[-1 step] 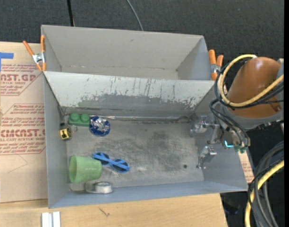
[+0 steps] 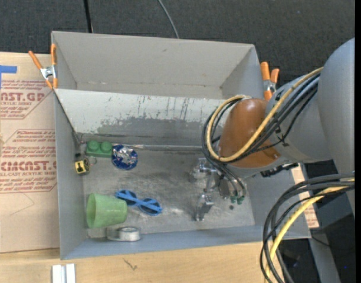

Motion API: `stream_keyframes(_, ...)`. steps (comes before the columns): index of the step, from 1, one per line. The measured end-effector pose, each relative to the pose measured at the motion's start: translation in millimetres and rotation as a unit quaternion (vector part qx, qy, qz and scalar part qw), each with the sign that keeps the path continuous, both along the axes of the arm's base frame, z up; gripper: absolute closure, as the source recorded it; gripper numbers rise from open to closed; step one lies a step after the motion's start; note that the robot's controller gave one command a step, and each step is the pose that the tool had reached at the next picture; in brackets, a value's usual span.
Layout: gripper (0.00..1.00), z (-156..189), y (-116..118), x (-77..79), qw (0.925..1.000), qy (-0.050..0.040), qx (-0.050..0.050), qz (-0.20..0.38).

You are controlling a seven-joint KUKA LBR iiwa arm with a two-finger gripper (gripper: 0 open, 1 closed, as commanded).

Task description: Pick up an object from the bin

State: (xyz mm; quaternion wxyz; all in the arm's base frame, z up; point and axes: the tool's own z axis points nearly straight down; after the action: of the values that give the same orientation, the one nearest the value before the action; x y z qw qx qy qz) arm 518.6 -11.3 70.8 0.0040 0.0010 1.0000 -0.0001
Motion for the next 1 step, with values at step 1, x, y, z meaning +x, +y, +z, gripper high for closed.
stream_keyframes(1, 0.0, 49.4, 87.9, -13.7, 0.9983, 0.0018, 0.001, 0.058)
